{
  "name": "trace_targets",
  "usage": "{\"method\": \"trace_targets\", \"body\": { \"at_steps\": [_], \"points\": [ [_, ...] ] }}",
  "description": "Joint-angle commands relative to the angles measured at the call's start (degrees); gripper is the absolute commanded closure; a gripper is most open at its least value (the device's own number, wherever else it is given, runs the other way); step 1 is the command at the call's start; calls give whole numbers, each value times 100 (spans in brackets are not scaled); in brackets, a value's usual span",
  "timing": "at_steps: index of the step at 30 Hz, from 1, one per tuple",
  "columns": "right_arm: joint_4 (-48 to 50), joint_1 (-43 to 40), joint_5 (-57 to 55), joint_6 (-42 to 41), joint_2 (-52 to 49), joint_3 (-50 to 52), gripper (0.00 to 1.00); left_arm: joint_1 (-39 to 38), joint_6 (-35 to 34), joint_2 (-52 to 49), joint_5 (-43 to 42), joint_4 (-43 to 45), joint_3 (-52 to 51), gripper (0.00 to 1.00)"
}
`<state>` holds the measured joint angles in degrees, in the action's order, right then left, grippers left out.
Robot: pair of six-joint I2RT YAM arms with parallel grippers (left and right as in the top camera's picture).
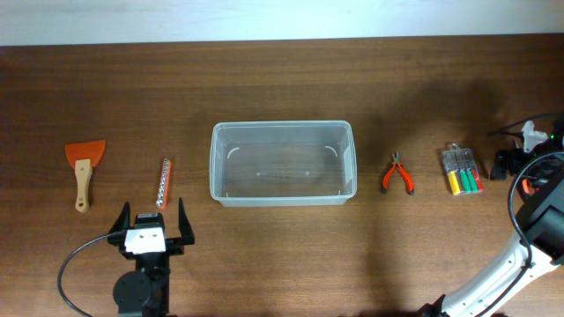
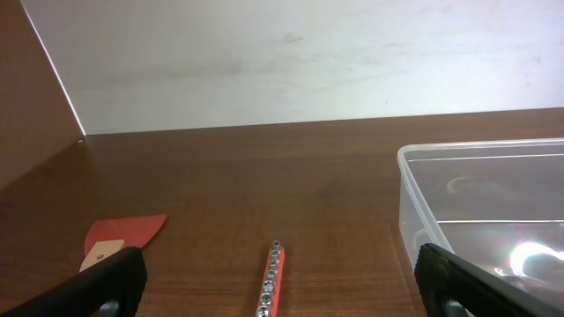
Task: Pack container
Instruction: 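Lower the right gripper onto the pliers handles, then close the right gripper on the pliers and lift them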
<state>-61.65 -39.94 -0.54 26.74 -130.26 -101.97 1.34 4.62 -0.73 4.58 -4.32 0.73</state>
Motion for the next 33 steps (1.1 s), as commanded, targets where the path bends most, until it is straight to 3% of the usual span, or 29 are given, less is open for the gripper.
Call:
{"method": "trace_targets", "body": {
  "at_steps": [1,33],
  "points": [
    [-13,-26,98,-72,-44,20,1,-17,-74,39,22,-4,-20,1],
    [-44,-26,-275,-48,-278,146,1,-17,-74,39,22,-4,-20,1]
  ]
}}
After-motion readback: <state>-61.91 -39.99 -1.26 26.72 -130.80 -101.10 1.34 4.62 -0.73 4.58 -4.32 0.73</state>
